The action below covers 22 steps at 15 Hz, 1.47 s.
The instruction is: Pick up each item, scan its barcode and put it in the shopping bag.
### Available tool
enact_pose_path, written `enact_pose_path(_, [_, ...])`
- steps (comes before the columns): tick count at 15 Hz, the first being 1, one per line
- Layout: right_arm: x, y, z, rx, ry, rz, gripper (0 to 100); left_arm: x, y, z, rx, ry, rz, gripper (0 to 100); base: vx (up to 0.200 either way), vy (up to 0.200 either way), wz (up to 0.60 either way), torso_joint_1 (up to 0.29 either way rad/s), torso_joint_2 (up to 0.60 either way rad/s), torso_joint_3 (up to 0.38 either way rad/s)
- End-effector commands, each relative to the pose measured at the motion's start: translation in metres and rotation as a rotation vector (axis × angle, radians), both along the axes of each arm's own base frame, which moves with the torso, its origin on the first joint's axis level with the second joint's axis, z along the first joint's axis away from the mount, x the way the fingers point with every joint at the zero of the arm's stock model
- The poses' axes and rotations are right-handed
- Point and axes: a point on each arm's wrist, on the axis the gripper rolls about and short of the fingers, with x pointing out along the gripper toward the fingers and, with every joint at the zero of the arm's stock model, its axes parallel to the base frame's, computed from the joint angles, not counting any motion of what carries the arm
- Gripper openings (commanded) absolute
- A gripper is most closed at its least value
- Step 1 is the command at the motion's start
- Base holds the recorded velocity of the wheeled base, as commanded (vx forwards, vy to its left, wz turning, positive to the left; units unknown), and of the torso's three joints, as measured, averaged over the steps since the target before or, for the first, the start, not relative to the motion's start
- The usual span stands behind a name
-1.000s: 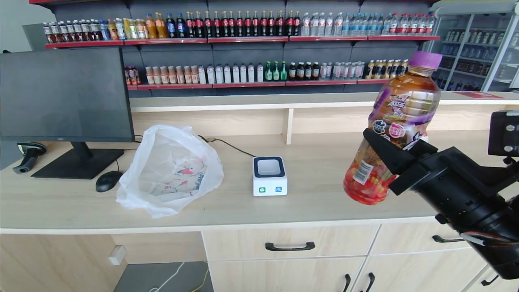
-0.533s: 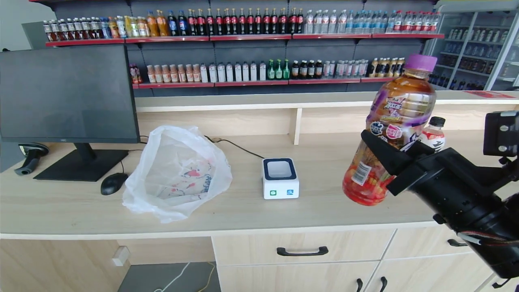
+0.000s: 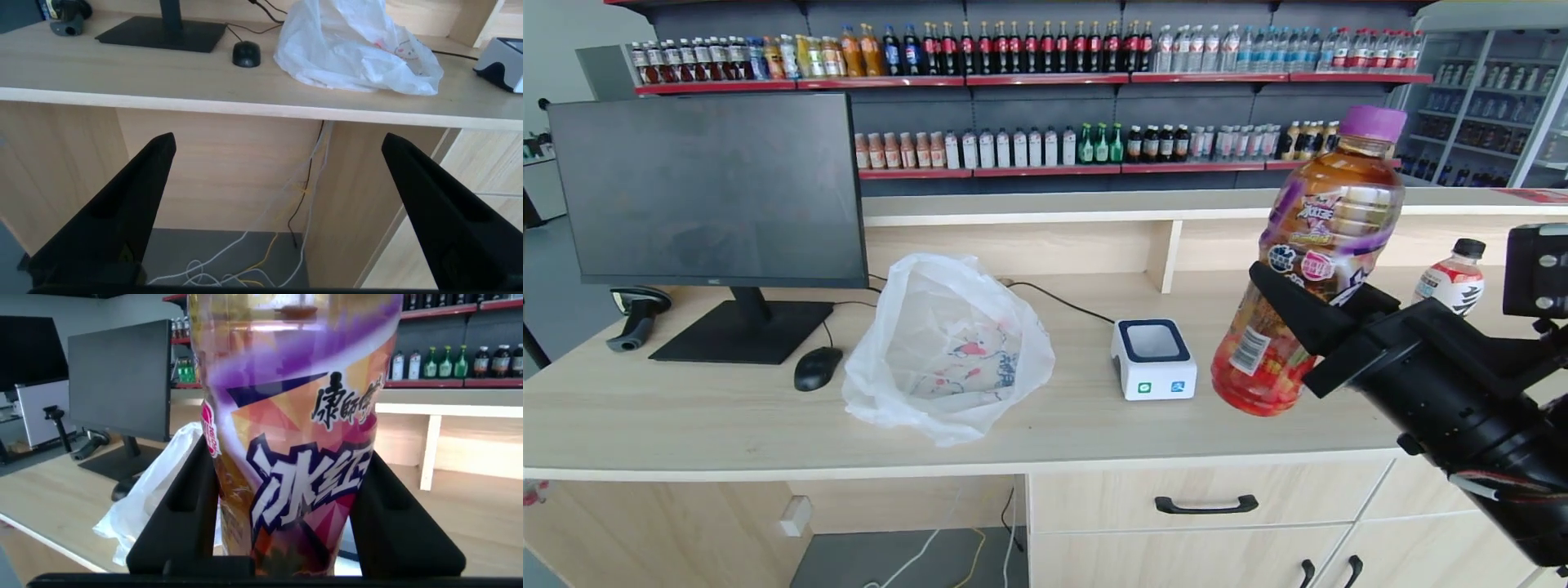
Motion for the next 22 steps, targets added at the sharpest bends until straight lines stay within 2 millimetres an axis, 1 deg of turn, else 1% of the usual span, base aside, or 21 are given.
enact_pose_path(1, [0.002, 0.001, 0.000, 0.002, 0.000, -0.003, 0, 0.000, 0.000, 0.000, 0.000, -0.001, 0.001, 100, 0.000, 0.000, 0.00, 0.000, 0.00, 0.000])
enact_pose_path(3, [0.008, 0.000, 0.001, 0.001, -0.004, -0.016, 0, 0.000, 0.000, 0.000, 0.001, -0.001, 0.001, 100, 0.000, 0.000, 0.00, 0.000, 0.00, 0.000])
enact_pose_path(6, [0.026, 0.000, 0.000, -0.011, -0.010, -0.040, 0, 0.000, 0.000, 0.000, 0.000, -0.001, 0.002, 100, 0.000, 0.000, 0.00, 0.000, 0.00, 0.000])
enact_pose_path(9, [0.058, 0.018, -0.004, -0.070, -0.043, -0.004, 0, 0.000, 0.000, 0.000, 0.000, -0.001, 0.002, 100, 0.000, 0.000, 0.00, 0.000, 0.00, 0.000])
enact_pose_path(10, [0.062, 0.020, -0.006, -0.085, -0.048, 0.005, 0, 0.000, 0.000, 0.000, 0.000, -0.001, 0.002, 100, 0.000, 0.000, 0.00, 0.000, 0.00, 0.000])
enact_pose_path(11, [0.079, 0.028, -0.013, -0.130, -0.063, 0.038, 0, 0.000, 0.000, 0.000, 0.000, -0.001, 0.002, 100, 0.000, 0.000, 0.00, 0.000, 0.00, 0.000])
enact_pose_path(12, [0.084, 0.031, -0.014, -0.139, -0.071, 0.048, 0, 0.000, 0.000, 0.000, 0.000, -0.001, 0.001, 100, 0.000, 0.000, 0.00, 0.000, 0.00, 0.000])
enact_pose_path(13, [0.100, 0.037, -0.019, -0.182, -0.105, 0.072, 0, 0.000, 0.000, 0.000, 0.000, -0.001, 0.002, 100, 0.000, 0.000, 0.00, 0.000, 0.00, 0.000])
enact_pose_path(14, [0.108, 0.041, -0.021, -0.225, -0.139, 0.104, 0, 0.000, 0.000, 0.000, 0.000, -0.001, 0.002, 100, 0.000, 0.000, 0.00, 0.000, 0.00, 0.000])
enact_pose_path(20, [0.143, 0.064, -0.041, -0.348, -0.248, 0.203, 0, 0.000, 0.000, 0.000, 0.000, -0.001, 0.002, 100, 0.000, 0.000, 0.00, 0.000, 0.00, 0.000])
enact_pose_path(22, [0.144, 0.066, -0.043, -0.373, -0.268, 0.216, 0, 0.000, 0.000, 0.000, 0.000, -0.001, 0.001, 100, 0.000, 0.000, 0.00, 0.000, 0.00, 0.000])
